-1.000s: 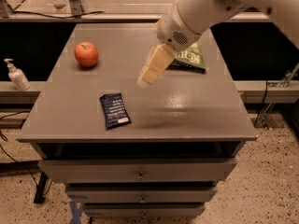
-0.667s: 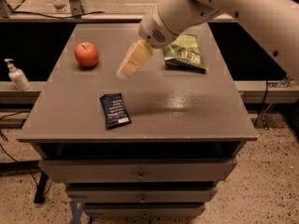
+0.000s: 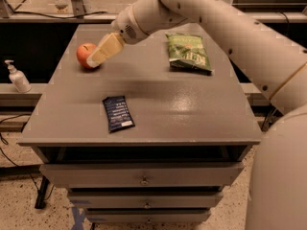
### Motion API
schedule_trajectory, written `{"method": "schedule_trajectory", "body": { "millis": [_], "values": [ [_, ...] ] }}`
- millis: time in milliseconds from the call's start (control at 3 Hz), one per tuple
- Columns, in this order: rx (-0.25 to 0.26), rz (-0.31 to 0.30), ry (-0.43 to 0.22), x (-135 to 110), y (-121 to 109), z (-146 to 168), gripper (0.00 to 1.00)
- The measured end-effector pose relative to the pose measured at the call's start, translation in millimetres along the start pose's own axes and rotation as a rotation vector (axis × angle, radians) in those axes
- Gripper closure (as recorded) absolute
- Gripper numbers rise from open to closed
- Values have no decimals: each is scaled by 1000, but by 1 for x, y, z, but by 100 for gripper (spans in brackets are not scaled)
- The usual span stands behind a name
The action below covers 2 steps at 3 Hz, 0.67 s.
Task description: Pick apple
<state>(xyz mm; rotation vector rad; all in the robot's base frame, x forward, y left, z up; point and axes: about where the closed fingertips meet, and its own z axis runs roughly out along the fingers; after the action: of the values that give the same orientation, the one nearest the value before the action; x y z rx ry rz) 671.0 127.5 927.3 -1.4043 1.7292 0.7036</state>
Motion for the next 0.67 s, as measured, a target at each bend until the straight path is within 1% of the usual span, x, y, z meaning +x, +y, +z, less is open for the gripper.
{"method": "schedule_trajectory", "body": {
  "millis": [333, 667],
  "values": [
    [-21, 12, -62, -13, -15, 40, 0],
    [-47, 17, -91, -14, -23, 75, 0]
  ]
}}
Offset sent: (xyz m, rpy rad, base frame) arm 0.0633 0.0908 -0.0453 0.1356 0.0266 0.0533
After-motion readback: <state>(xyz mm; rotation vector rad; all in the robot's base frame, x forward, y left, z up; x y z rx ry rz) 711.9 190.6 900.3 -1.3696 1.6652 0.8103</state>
